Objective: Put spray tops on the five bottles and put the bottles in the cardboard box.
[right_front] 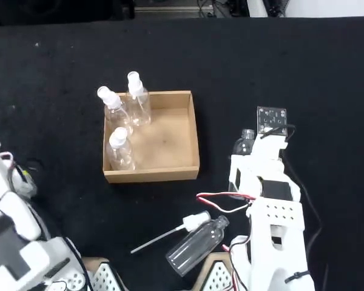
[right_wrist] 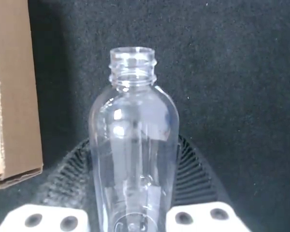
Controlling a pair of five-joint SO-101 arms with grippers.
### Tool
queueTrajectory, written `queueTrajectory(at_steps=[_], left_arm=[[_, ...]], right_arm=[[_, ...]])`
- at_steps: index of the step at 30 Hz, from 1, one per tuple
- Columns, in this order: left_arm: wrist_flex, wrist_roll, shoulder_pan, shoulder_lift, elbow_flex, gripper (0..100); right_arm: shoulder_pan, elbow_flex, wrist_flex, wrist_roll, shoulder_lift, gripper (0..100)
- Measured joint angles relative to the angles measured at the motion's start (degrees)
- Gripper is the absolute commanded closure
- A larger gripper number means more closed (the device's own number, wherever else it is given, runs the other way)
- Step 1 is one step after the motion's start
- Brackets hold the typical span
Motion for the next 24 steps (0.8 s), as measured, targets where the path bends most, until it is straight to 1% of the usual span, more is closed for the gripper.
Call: queueTrajectory(at_steps=[2, 5, 6, 10, 12, 15, 17, 18, 21, 24], left_arm=[[5.0, -4.4, 0.0, 3.5, -6.0, 90], [5.5, -6.3, -1.1, 7.5, -11.5, 90], [4.7, -6.6, -1.6, 8.1, -12.4, 90], [-5.1, -9.1, -4.0, 9.1, -13.3, 90], [-7.3, -13.5, -5.5, 9.6, -13.3, 90], [-6.7, -24.0, -6.6, 10.7, -13.3, 89], [-6.1, -30.6, -7.0, 11.7, -13.2, 86], [-5.8, -32.4, -7.4, 12.4, -13.2, 82], [-5.6, -34.5, -8.2, 14.4, -13.2, 75], [-5.2, -34.9, -8.6, 15.9, -13.4, 75]], right_arm=[[0.0, 0.0, 0.0, 0.0, 0.0, 98.7], [0.0, 0.0, 0.0, 0.0, 0.0, 98.7], [0.0, 0.0, 0.0, 0.0, 0.0, 98.7], [0.0, 0.0, 0.0, 0.0, 0.0, 98.7], [0.0, 0.7, 0.0, 0.0, 0.0, 98.7], [0.0, 0.7, 0.0, 0.0, 0.0, 98.7], [0.0, 0.7, 0.0, 0.0, 0.0, 98.7], [0.0, 0.7, 0.0, 0.0, 0.0, 98.7], [0.0, 0.7, 0.0, 0.0, 0.0, 98.7], [0.0, 0.7, 0.0, 0.0, 0.0, 98.7]])
